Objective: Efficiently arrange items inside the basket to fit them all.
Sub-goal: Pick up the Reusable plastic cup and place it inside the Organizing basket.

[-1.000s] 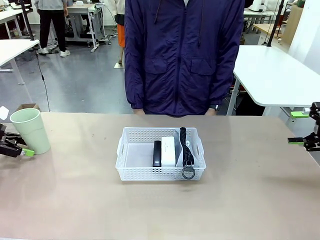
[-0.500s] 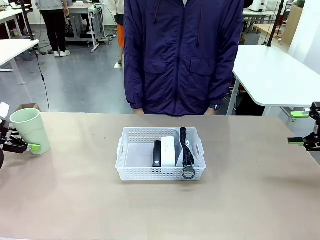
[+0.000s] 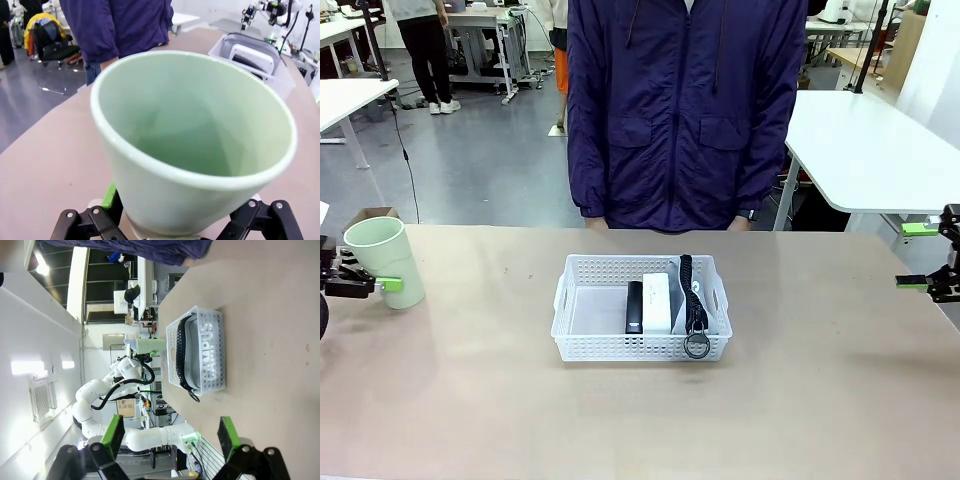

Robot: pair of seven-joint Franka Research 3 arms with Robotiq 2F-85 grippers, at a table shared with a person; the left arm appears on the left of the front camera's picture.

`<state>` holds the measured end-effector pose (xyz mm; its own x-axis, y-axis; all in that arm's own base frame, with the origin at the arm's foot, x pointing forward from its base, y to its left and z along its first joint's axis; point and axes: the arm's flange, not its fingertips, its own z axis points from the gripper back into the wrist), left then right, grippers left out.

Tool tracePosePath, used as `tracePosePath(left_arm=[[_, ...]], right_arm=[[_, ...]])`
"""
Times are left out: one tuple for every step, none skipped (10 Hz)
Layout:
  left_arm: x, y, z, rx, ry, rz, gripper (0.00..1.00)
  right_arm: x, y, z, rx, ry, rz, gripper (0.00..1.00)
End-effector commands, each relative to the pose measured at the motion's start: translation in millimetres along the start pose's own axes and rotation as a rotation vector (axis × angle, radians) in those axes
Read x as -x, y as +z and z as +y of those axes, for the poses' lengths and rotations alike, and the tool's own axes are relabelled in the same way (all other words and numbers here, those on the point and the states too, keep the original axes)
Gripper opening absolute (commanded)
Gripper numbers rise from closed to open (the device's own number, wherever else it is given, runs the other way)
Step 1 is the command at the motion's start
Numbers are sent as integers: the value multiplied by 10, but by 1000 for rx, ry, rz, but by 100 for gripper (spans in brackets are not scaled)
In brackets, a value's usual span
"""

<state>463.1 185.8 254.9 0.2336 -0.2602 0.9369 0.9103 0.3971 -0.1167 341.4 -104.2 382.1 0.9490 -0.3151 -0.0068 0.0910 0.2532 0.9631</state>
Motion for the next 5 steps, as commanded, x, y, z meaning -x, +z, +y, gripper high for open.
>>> tracePosePath(left_arm=[[-28, 64, 34, 4, -19, -85, 100], [-53, 65, 28, 24, -18, -108, 100], [-56, 55, 18, 50, -2, -129, 100], [-49, 70, 21, 68, 6, -148, 100], [-51, 69, 16, 65, 9, -151, 100]], right_arm=[[-1, 13, 43, -13, 3, -3, 100], [-1, 13, 43, -13, 3, -3, 100], [-1, 13, 43, -13, 3, -3, 100], [-1, 13, 43, -13, 3, -3, 100], [-1, 13, 43, -13, 3, -3, 100]])
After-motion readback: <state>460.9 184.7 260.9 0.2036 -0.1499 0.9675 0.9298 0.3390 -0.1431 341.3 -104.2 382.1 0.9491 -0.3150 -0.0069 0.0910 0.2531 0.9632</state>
